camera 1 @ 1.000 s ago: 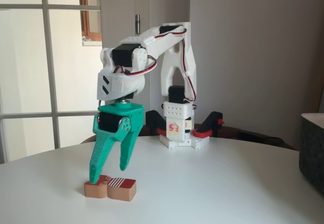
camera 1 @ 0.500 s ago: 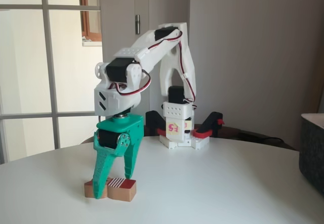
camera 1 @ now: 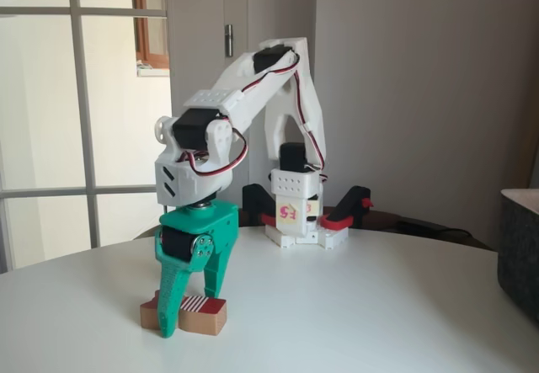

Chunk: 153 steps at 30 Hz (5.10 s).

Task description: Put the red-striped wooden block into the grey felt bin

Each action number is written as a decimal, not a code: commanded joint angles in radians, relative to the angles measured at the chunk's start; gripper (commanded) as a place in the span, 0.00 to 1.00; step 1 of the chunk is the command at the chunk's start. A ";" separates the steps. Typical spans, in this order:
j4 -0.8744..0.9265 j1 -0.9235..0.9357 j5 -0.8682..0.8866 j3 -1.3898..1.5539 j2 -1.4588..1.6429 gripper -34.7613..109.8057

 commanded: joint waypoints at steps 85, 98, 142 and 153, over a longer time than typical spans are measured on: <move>-0.064 -1.305 -0.609 -0.350 0.528 0.31; -0.178 -1.365 -0.741 -0.468 0.249 0.29; 0.583 -0.304 -0.026 -0.423 0.888 0.39; 0.186 0.100 -0.006 0.098 0.968 0.34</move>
